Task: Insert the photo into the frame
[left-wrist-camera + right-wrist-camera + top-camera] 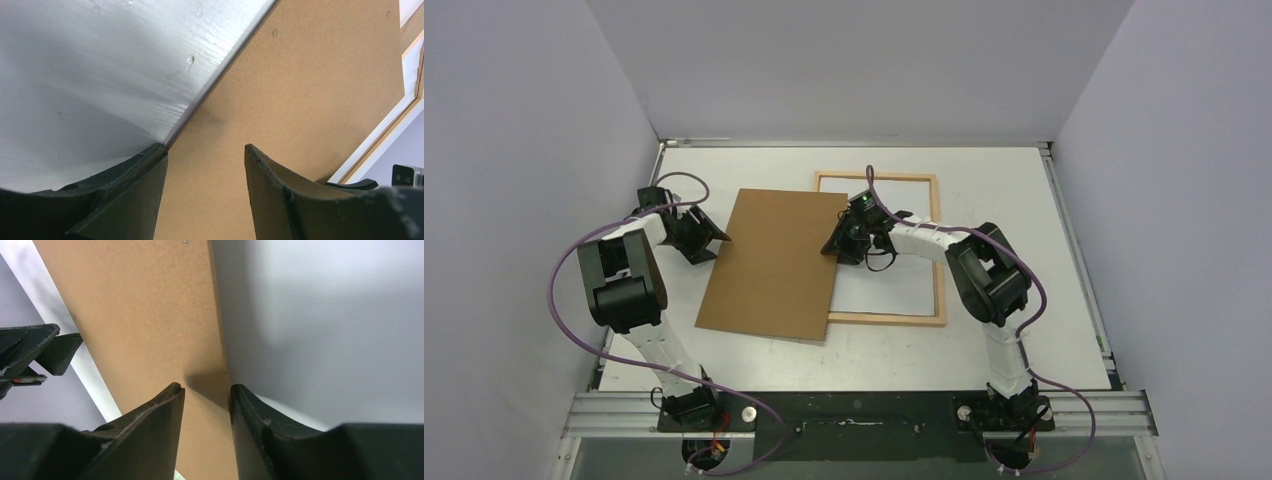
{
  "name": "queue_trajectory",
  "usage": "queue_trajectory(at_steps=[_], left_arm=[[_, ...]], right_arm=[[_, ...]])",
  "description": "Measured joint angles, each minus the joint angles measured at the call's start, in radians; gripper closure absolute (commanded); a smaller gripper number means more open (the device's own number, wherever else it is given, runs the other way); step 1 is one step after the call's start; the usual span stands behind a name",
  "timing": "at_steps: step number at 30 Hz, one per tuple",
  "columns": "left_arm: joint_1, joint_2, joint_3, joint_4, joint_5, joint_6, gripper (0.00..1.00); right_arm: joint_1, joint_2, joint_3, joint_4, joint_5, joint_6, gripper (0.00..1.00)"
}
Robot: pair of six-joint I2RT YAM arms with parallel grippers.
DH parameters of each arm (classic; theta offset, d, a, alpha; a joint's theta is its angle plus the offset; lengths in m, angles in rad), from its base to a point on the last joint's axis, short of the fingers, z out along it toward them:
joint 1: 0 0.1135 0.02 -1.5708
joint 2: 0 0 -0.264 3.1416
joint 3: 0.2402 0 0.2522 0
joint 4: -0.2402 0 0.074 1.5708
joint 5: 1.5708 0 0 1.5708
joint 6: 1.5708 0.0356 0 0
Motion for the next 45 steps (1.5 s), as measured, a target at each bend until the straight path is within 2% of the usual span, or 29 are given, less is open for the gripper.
queue_trajectory(at_steps=[10, 19, 25, 30, 35, 39, 45], left_arm=[[0.001, -0.002, 0.0, 0.0, -0.006, 0.007, 0.43], [0.001, -0.003, 0.003, -0.005, -0.013, 0.021, 0.43], [0.004, -0.004, 0.014, -0.017, -0.041, 0.031, 0.43], [0.005, -0.005, 0.015, -0.019, -0.046, 0.034, 0.43], [0.004, -0.006, 0.015, -0.035, -0.042, 0.033, 0.43], [0.003, -0.006, 0.015, -0.043, -0.039, 0.033, 0.43], [0.001, -0.007, 0.017, -0.06, -0.039, 0.033, 0.43]], right_arm=[[-0.018, 0.0, -0.017, 0.055, -0.017, 0.016, 0.88], [-0.02, -0.037, -0.114, 0.206, -0.051, 0.005, 1.0], [-0.024, -0.053, -0.141, 0.333, -0.079, 0.01, 1.0], [-0.027, -0.072, -0.141, 0.388, -0.101, 0.013, 0.78], [-0.022, -0.09, -0.143, 0.488, -0.138, 0.036, 0.75], [-0.018, -0.097, -0.158, 0.555, -0.163, 0.063, 0.8], [-0.019, -0.101, -0.161, 0.554, -0.166, 0.063, 1.0]])
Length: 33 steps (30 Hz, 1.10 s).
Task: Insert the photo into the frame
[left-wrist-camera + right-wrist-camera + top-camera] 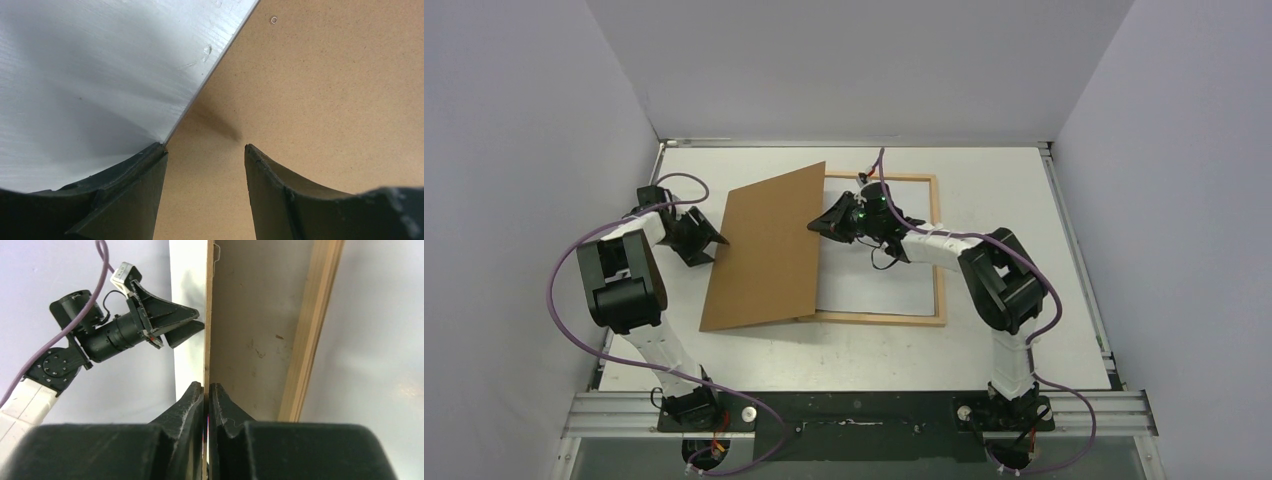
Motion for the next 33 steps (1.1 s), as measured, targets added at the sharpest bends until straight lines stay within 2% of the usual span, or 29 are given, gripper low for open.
queue_trajectory(at_steps=[9, 13, 20, 26, 29, 33], left_arm=[[-0.009, -0.023, 0.002, -0.07, -0.047, 0.005, 0.42], [-0.016, -0.088, 0.002, -0.108, -0.088, 0.011, 0.41], [-0.028, -0.285, 0.019, -0.11, -0.131, 0.039, 0.38], [-0.104, -0.484, 0.017, -0.042, -0.067, 0.156, 0.37], [-0.175, -0.61, -0.045, 0.054, -0.03, 0.243, 0.36], [-0.235, -0.825, -0.222, 0.21, 0.076, 0.368, 0.36]], right_arm=[[0.0, -0.004, 0.087, -0.206, 0.019, -0.065, 1.0], [0.0, -0.026, 0.148, -0.315, 0.043, -0.086, 1.0], [-0.001, -0.041, 0.273, -0.48, 0.088, -0.103, 1.0], [-0.017, -0.041, 0.36, -0.579, 0.111, -0.071, 1.0], [-0.041, -0.04, 0.392, -0.619, 0.109, -0.016, 1.0], [-0.075, -0.011, 0.447, -0.645, 0.099, 0.056, 1.0]])
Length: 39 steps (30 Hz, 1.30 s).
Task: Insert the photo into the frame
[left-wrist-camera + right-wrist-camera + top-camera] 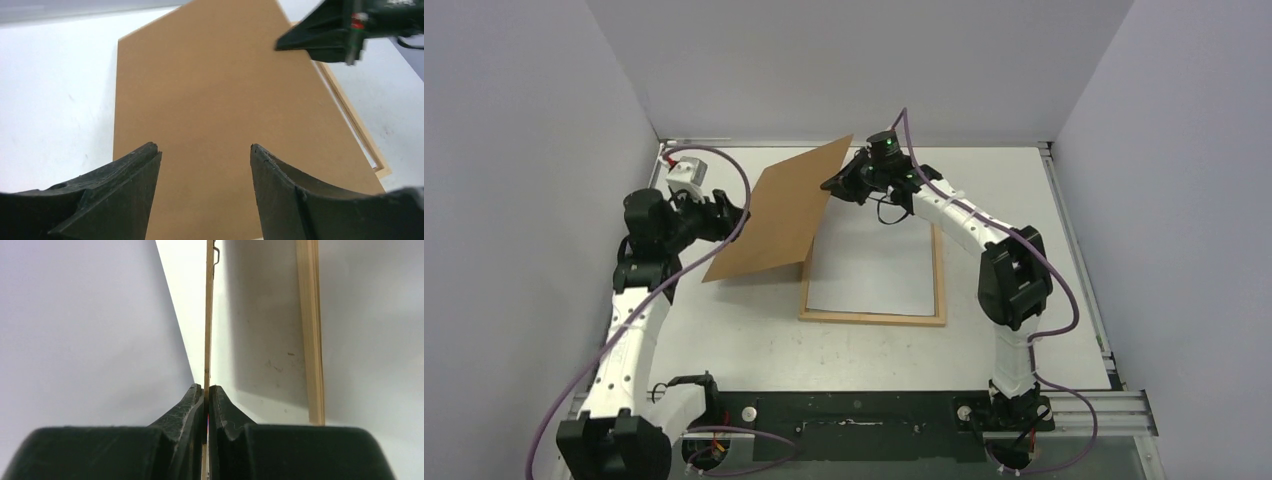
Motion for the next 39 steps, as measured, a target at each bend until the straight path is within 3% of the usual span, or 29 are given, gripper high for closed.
queue_trajectory(at_steps=[4, 8, 12, 16, 29, 39], left_arm=[[0.0, -0.14, -0.129, 0.178, 0.088, 0.055, 0.34], [0.0, -0.179, -0.137, 0.296, 0.259, 0.071, 0.31], [-0.007, -0.17, -0.093, 0.312, 0.452, 0.075, 0.3], [-0.031, -0.176, -0.076, 0.285, 0.53, 0.129, 0.3], [-0.176, -0.084, -0.051, 0.065, 0.541, 0.454, 0.31], [-0.303, -0.06, -0.071, 0.056, 0.296, 0.642, 0.42]], right_arm=[[-0.026, 0.051, 0.048, -0.001, -0.011, 0.057, 1.0], [-0.039, 0.081, 0.073, -0.013, -0.02, 0.095, 1.0], [-0.039, 0.099, 0.106, -0.016, -0.031, 0.125, 1.0], [-0.039, 0.1, 0.126, -0.031, -0.039, 0.149, 1.0], [-0.039, 0.1, 0.137, -0.048, -0.045, 0.21, 1.0], [-0.039, 0.1, 0.137, -0.049, -0.052, 0.239, 1.0]])
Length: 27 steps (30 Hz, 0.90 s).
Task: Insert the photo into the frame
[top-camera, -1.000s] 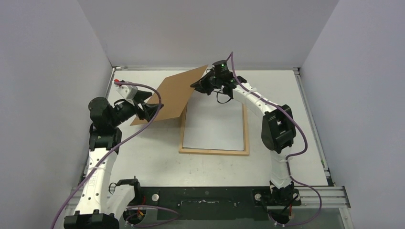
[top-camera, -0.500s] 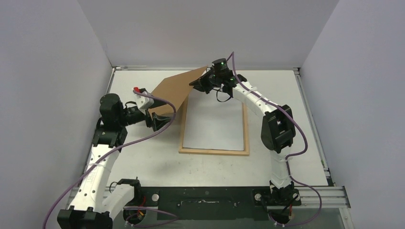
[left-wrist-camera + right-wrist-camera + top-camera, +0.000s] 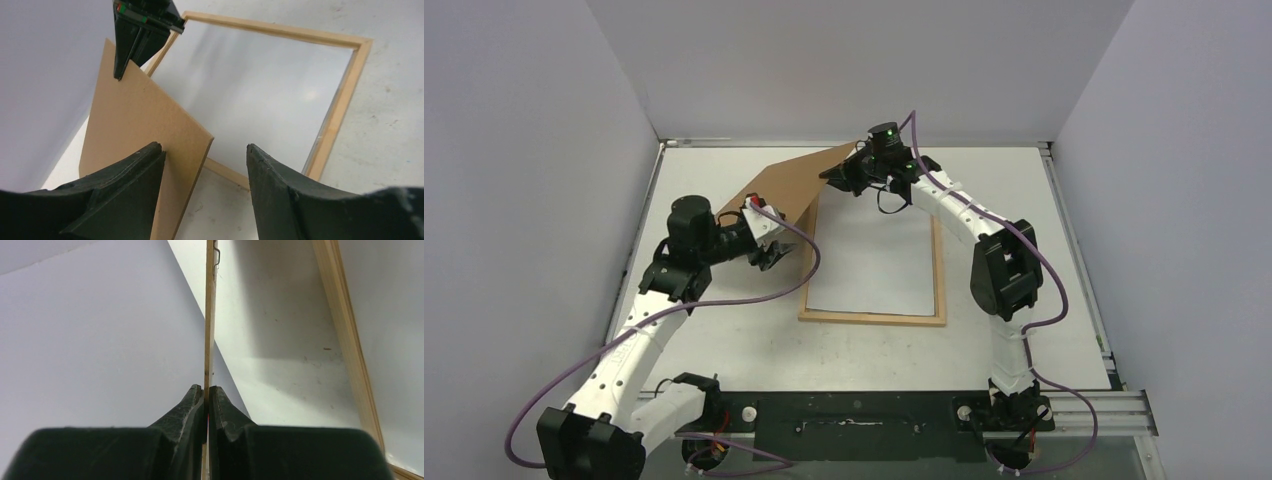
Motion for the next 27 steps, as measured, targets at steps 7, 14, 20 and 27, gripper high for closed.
queue_trajectory(at_steps=[7, 14, 20, 27], left_arm=[[-0.006, 0.014, -0.014, 0.018, -0.106, 0.052, 0.53], [-0.013, 0.017, -0.014, 0.048, -0.138, 0.059, 0.71], [-0.016, 0.017, -0.001, 0.056, -0.163, 0.13, 0.91], [-0.017, 0.017, 0.068, 0.048, -0.204, 0.235, 1.0]], right_arm=[[0.0, 0.0, -0.028, 0.062, -0.023, 0.041, 1.0], [0.0, 0.0, -0.051, 0.079, -0.042, 0.058, 1.0], [-0.001, 0.0, -0.061, 0.084, -0.041, 0.084, 0.98], [0.001, -0.004, -0.063, 0.147, -0.064, 0.155, 0.74]])
